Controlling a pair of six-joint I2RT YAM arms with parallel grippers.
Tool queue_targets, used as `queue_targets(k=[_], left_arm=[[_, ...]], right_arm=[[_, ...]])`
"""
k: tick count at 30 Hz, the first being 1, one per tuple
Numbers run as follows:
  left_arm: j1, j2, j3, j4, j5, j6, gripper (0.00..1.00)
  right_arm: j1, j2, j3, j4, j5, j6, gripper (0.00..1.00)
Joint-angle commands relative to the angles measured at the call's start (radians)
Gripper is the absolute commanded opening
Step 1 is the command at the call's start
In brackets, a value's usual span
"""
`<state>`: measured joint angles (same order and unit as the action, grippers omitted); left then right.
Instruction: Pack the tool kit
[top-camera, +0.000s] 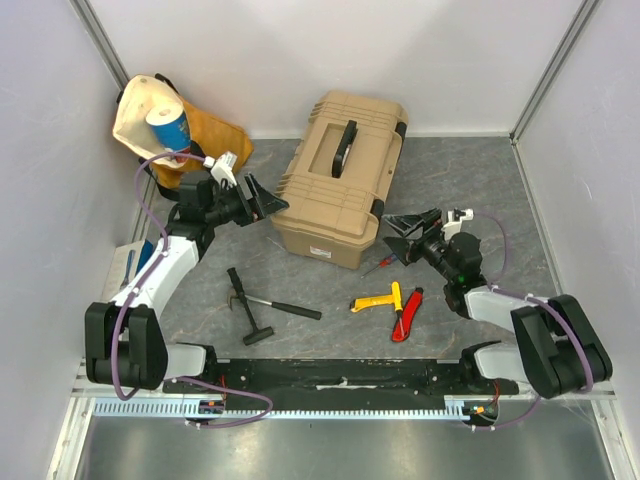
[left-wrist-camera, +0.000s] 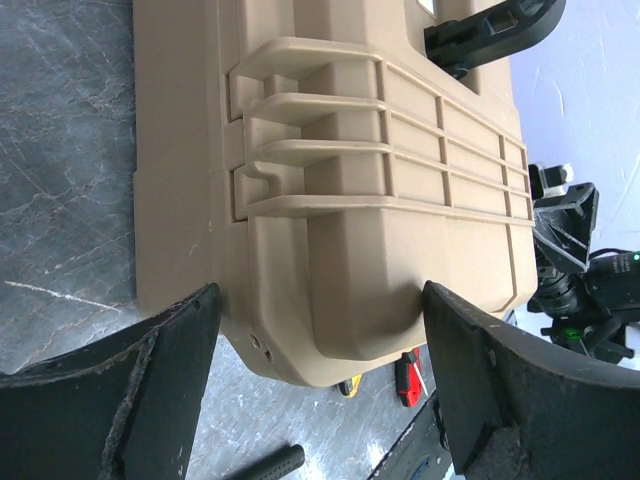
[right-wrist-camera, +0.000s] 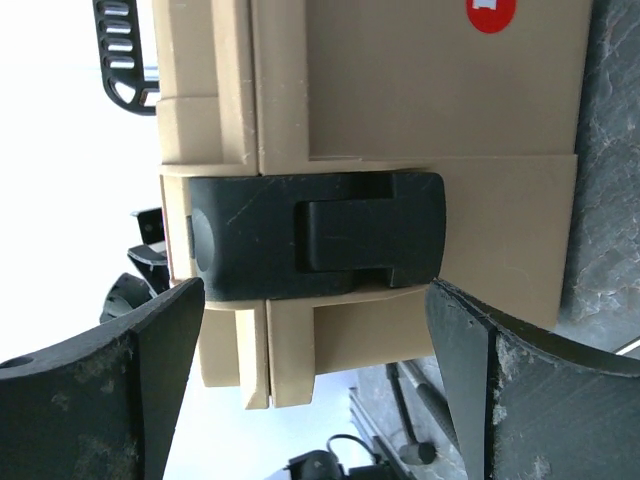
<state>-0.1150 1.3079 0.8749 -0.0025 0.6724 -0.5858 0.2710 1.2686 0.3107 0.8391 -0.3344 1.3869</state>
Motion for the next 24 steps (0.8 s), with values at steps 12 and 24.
queue_targets(k=[12,24], left_arm=[[-0.022,-0.021,0.033,-0.068,-0.108,-0.154,0.86],[-0.022,0.028,0.139,-0.149,-0.212,-0.085,0.86]], right_arm=[[-0.001,0.359,-0.119,0.768,0.098,0.423,0.98],[0.031,0.479,-0.047,0.919,0.163,0.481,0.98]])
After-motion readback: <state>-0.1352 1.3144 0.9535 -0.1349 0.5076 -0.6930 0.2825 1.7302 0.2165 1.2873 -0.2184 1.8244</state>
